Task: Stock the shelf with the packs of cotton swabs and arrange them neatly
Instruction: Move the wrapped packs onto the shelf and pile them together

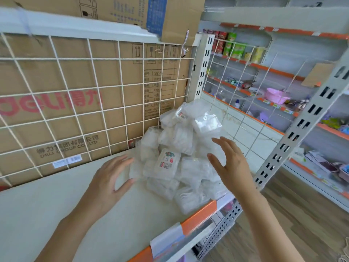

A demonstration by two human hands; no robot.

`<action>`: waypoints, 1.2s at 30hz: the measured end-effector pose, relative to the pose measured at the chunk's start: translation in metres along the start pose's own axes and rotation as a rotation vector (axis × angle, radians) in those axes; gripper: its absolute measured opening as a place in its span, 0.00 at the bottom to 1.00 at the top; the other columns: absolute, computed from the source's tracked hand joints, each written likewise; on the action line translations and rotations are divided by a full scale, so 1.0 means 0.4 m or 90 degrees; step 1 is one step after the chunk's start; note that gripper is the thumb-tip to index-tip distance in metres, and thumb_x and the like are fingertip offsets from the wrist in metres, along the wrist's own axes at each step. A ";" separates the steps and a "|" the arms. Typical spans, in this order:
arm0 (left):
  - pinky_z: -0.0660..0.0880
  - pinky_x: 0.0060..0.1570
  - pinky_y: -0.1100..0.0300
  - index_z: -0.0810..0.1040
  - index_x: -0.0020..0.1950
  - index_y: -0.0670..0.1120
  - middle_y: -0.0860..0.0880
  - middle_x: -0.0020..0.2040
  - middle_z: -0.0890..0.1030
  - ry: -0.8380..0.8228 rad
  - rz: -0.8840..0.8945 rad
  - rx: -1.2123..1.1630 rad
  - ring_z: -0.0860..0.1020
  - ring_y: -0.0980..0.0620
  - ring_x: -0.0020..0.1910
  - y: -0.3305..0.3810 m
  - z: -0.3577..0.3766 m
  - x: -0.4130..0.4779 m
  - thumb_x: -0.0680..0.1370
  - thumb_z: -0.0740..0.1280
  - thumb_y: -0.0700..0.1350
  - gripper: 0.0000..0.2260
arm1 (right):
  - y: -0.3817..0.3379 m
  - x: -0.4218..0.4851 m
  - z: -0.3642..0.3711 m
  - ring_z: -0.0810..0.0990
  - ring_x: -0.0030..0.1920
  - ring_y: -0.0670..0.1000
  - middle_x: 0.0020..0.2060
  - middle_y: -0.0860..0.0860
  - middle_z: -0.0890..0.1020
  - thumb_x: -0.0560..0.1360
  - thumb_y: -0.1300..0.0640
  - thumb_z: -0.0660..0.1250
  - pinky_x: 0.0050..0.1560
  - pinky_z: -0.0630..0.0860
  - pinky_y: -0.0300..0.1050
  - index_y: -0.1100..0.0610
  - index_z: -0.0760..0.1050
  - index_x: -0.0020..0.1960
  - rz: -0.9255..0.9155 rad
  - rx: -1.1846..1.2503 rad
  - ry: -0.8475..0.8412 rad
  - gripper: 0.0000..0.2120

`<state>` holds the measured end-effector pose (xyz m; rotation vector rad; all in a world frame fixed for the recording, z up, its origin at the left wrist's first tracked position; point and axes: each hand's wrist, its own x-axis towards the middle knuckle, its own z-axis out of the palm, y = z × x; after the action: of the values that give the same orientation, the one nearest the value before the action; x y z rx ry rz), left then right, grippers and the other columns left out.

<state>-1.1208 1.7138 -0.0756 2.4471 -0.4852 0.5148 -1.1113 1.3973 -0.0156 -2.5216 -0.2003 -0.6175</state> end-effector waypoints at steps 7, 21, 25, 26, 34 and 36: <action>0.64 0.63 0.49 0.72 0.68 0.50 0.48 0.68 0.72 0.005 -0.126 0.055 0.69 0.47 0.66 0.063 -0.057 -0.192 0.73 0.55 0.62 0.28 | -0.017 -0.161 -0.021 0.72 0.65 0.55 0.63 0.55 0.75 0.73 0.41 0.57 0.58 0.70 0.51 0.54 0.73 0.64 -0.004 0.050 -0.059 0.26; 0.63 0.63 0.52 0.72 0.67 0.52 0.49 0.66 0.73 0.139 -0.293 0.155 0.69 0.49 0.64 0.123 -0.238 -0.548 0.75 0.66 0.54 0.20 | -0.165 -0.289 0.058 0.73 0.63 0.54 0.63 0.52 0.74 0.75 0.51 0.64 0.55 0.68 0.43 0.53 0.72 0.65 -0.134 0.169 -0.145 0.19; 0.65 0.62 0.51 0.73 0.66 0.48 0.50 0.65 0.74 0.177 -0.332 0.220 0.71 0.49 0.63 0.121 -0.335 -0.677 0.74 0.63 0.56 0.23 | -0.280 -0.305 0.102 0.75 0.60 0.55 0.63 0.51 0.74 0.75 0.49 0.62 0.54 0.67 0.42 0.52 0.73 0.65 -0.200 0.209 -0.201 0.20; 0.66 0.61 0.53 0.74 0.66 0.47 0.49 0.64 0.75 0.181 -0.347 0.226 0.70 0.50 0.62 0.121 -0.361 -0.713 0.73 0.60 0.58 0.25 | -0.312 -0.313 0.114 0.76 0.57 0.57 0.62 0.50 0.74 0.73 0.48 0.61 0.53 0.67 0.41 0.52 0.73 0.64 -0.213 0.218 -0.216 0.21; 0.67 0.59 0.54 0.74 0.65 0.46 0.46 0.63 0.76 0.246 -0.476 0.310 0.70 0.50 0.61 0.143 -0.562 -1.062 0.73 0.58 0.57 0.25 | -0.605 -0.440 0.221 0.76 0.53 0.56 0.62 0.52 0.74 0.76 0.53 0.66 0.53 0.67 0.41 0.52 0.73 0.64 -0.306 0.292 -0.307 0.17; 0.72 0.58 0.48 0.74 0.65 0.47 0.46 0.62 0.77 0.268 -0.512 0.316 0.73 0.47 0.60 0.154 -0.613 -1.154 0.73 0.59 0.57 0.24 | -0.674 -0.490 0.246 0.74 0.61 0.56 0.63 0.53 0.74 0.76 0.55 0.67 0.55 0.68 0.44 0.53 0.73 0.64 -0.321 0.298 -0.327 0.17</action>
<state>-1.6060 1.9184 -0.0750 2.5853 0.8627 0.8153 -1.3166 1.6747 -0.0568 -2.1136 -1.0567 -0.0601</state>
